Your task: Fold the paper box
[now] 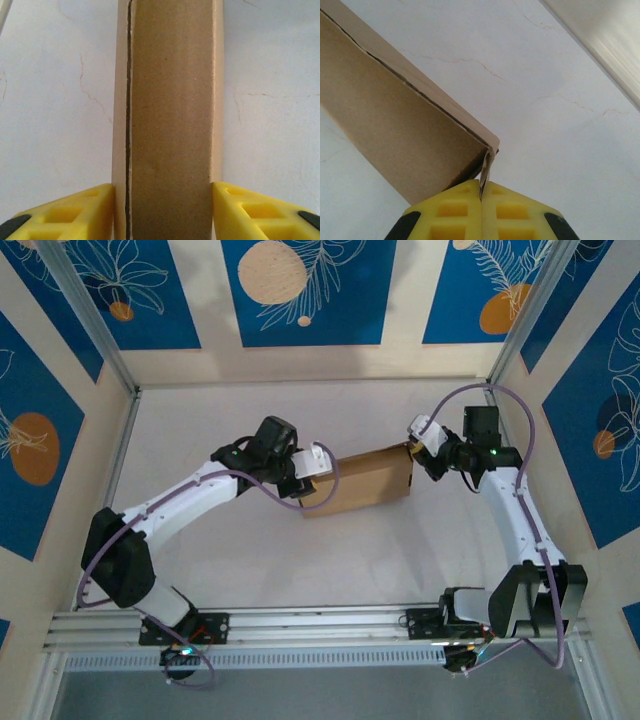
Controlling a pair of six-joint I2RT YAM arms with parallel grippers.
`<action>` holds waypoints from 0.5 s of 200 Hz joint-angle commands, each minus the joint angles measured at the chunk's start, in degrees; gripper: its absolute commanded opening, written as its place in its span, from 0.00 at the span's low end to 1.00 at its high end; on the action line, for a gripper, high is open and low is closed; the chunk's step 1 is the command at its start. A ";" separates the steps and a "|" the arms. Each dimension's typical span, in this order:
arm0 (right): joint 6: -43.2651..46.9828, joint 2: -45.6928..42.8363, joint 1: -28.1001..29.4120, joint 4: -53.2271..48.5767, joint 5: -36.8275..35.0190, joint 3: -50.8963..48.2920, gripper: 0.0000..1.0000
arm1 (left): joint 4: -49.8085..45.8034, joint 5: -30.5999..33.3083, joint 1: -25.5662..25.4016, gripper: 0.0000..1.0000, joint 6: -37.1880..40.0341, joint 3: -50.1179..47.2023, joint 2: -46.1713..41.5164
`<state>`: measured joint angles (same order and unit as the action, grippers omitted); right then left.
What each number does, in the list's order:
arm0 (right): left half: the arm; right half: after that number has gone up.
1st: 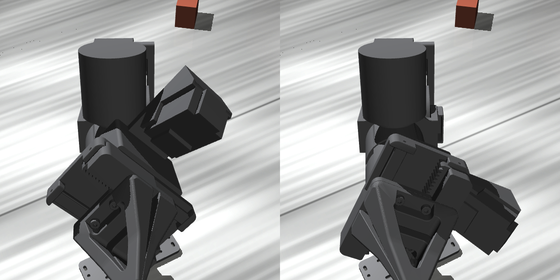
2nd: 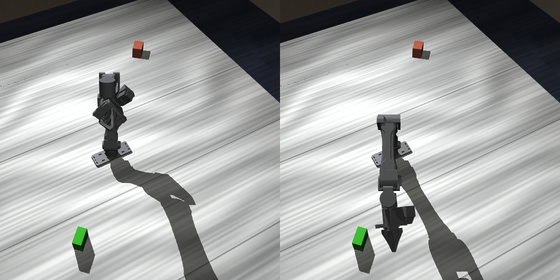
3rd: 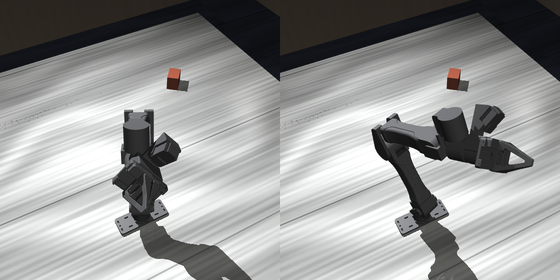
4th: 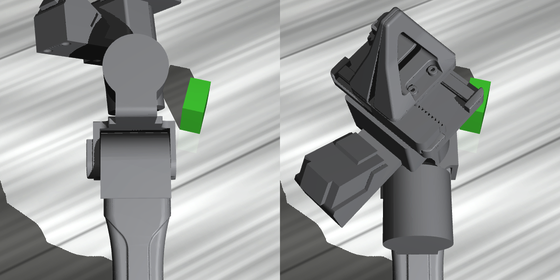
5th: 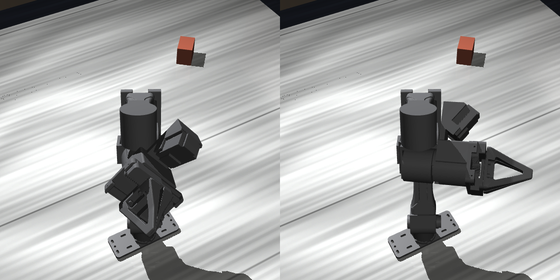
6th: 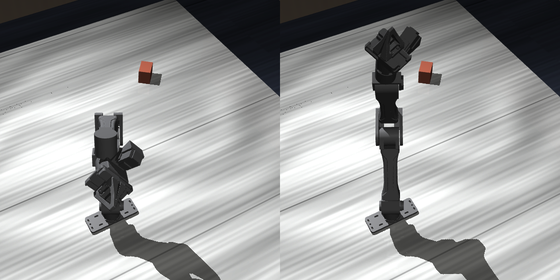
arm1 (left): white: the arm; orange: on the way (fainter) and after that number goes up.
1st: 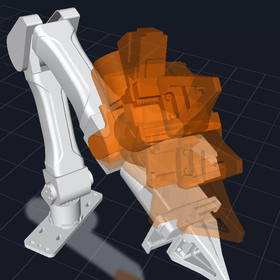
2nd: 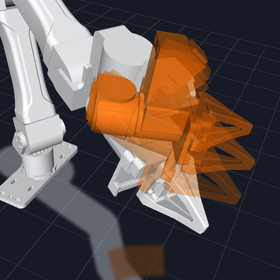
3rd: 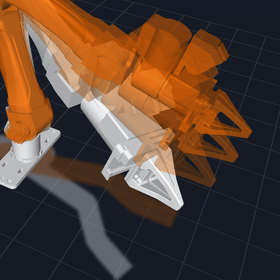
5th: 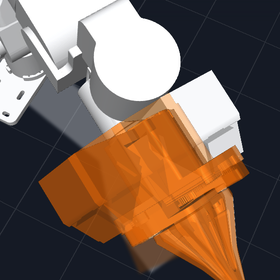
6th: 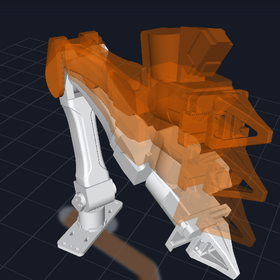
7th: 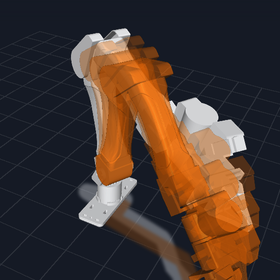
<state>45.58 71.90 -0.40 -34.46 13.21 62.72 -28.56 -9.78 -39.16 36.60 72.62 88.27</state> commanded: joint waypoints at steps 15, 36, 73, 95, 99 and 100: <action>-11.34 -0.37 3.36 -3.71 3.14 1.78 0.00 | -0.63 -0.29 0.37 0.50 0.84 1.71 1.73; -14.60 0.36 4.21 -6.15 3.30 3.29 0.00 | -0.55 0.21 0.31 0.50 0.84 1.72 1.78; -20.36 1.68 7.49 -10.23 -3.12 5.44 0.00 | 0.25 4.25 0.38 0.51 1.61 1.05 1.29; -23.53 1.64 7.50 -12.42 -3.54 6.45 0.00 | 1.30 7.84 0.39 0.54 1.90 0.57 0.94; -24.34 1.63 7.47 -12.85 -3.90 6.60 0.00 | 1.40 8.08 0.45 0.54 1.97 0.51 0.96; -24.59 1.69 7.50 -12.92 -3.90 6.70 0.00 | 1.40 8.18 0.47 0.54 1.98 0.51 0.95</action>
<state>26.98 73.45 5.45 -40.93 6.13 67.53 -29.10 -5.65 -39.00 37.65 72.93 88.36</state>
